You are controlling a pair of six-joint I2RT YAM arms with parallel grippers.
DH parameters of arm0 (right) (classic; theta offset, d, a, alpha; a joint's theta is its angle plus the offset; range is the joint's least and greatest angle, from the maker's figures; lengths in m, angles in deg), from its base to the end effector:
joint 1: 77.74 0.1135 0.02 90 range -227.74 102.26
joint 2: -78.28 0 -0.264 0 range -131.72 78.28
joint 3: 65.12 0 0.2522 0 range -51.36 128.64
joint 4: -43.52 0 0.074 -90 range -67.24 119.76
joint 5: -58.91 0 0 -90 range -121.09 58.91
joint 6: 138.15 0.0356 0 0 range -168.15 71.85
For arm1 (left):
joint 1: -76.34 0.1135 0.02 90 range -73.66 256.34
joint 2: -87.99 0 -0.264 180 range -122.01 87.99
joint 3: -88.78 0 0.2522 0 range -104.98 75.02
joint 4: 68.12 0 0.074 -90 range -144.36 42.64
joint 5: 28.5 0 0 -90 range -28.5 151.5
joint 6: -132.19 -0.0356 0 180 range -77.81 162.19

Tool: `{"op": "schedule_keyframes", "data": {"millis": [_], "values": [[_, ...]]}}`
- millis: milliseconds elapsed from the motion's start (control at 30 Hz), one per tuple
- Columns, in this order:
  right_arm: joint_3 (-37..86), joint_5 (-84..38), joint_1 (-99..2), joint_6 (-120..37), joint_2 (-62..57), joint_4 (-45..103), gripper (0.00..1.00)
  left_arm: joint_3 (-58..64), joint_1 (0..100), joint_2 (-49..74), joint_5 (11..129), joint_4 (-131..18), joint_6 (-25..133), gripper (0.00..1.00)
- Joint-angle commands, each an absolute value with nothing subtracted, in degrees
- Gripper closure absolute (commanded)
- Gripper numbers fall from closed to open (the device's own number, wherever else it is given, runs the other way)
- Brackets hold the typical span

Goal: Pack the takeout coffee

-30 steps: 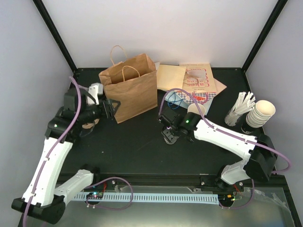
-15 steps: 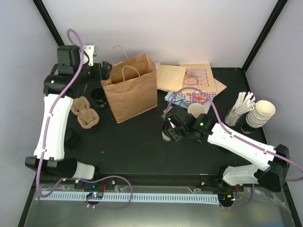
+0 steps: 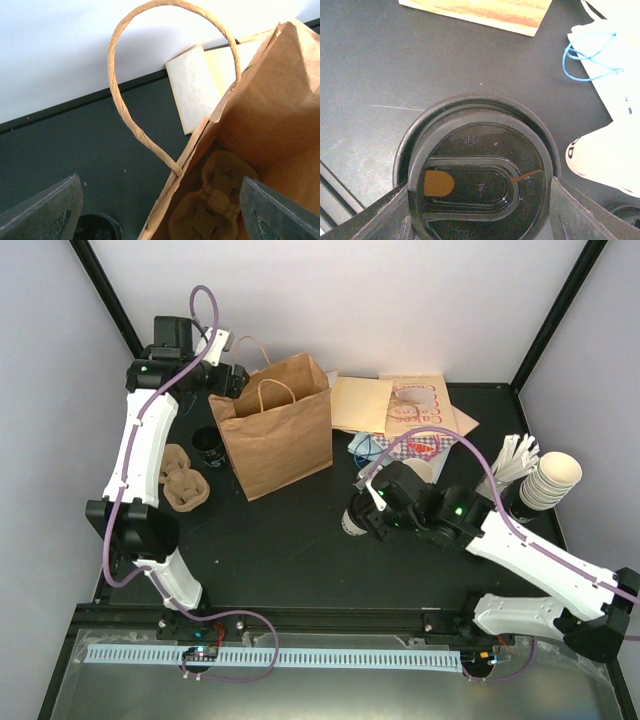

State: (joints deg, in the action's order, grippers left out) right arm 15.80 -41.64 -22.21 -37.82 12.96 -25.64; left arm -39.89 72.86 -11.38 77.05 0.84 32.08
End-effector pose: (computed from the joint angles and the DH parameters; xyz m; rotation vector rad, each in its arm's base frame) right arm 0.1284 0.1756 0.3335 -0.8905 2.3370 0.2536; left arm 0.3650 -0.0318 0.4283 0.4077 2.2069 -0.2444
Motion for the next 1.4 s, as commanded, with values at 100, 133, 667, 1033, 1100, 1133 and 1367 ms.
{"op": "schedule_keyframes", "data": {"millis": [100,133,667,1033,1100,1133,1367], "values": [[17.8,-41.8,-22.4,-38.7,15.9,-24.8,0.41,-45.8,73.1,-16.4,80.4,4.5,22.9,0.16],[18.1,-41.9,-22.4,-38.8,15.8,-25.0,0.41,-46.7,73.2,-17.2,80.9,5.2,22.1,0.18],[28.7,-48.7,-22.5,-39.7,14.8,-30.8,0.42,-49.3,71.8,-18.7,91.9,7.9,20.6,0.98],[40.0,-60.1,-22.4,-45.4,17.2,-25.9,0.45,-21.4,60.1,3.3,82.0,-6.7,20.3,0.98],[40.1,-58.7,-22.4,-47.9,17.9,-23.7,0.44,-17.6,57.0,6.4,79.3,-8.4,20.8,0.98],[40.3,-57.1,-22.4,-49.5,17.9,-23.3,0.43,-16.1,55.9,7.8,78.5,-9.0,21.0,0.99],[39.3,-41.0,-22.3,-53.3,17.1,-22.3,0.46,-6.6,48.5,15.1,74.8,-12.0,21.5,0.98]]}}
